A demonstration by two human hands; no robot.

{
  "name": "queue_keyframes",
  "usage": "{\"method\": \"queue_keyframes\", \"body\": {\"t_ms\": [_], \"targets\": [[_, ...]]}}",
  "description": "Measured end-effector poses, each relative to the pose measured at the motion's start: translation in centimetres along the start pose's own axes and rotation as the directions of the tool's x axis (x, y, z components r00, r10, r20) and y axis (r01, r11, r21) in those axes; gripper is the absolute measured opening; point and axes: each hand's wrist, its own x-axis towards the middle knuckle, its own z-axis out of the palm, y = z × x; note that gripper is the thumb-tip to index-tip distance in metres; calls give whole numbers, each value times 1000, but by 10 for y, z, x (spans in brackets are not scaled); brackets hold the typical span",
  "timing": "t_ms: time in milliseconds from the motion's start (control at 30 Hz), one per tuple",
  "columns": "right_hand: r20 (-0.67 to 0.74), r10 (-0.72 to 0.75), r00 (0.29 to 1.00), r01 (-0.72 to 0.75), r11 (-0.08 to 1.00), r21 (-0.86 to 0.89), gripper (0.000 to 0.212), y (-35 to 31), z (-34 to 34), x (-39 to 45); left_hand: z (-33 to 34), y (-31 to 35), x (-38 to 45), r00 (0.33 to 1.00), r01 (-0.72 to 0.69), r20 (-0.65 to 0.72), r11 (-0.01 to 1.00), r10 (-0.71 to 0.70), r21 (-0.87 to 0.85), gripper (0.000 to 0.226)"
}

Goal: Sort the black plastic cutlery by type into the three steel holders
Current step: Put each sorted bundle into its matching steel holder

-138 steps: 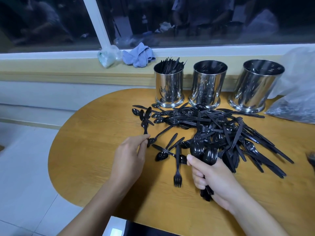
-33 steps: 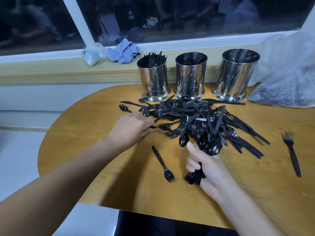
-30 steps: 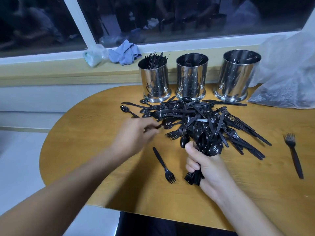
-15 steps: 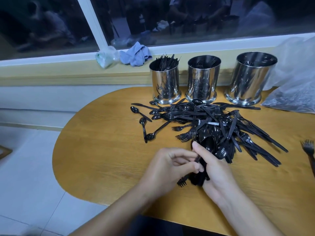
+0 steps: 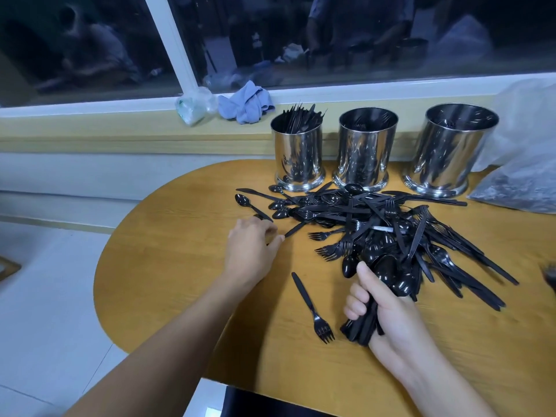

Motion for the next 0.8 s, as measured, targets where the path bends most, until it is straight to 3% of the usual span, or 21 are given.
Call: {"method": "queue_keyframes", "body": {"t_ms": [167,367,433,500,600,733,800], "targets": [[16,-3,1000,4,999,-48,37,0,0,2,7,2,-2,1000,6,-7,999,-6,-35,11],[60,-44,997,51,991,-123,33,1,1,1,-24,8,-24,1000,19,14,996,-18,-82,12],[65,-47,997,55,991,-125,34,1,2,1,-43,5,-37,999,31,17,983,-29,-182,14],[58,-41,997,47,994,-103,33,0,2,1,-60,4,-51,997,51,69,917,-25,-396,18],[48,-49,998,53,993,-101,31,0,2,2,-83,6,-67,952,164,296,680,82,-715,13],[132,-106,986,134,965,-226,37,2,7,4,-91,15,-70,816,195,479,625,325,-756,9],[209,-73,975,133,948,-289,30,5,14,2,-85,23,-69,808,237,488,578,330,-781,19]]}}
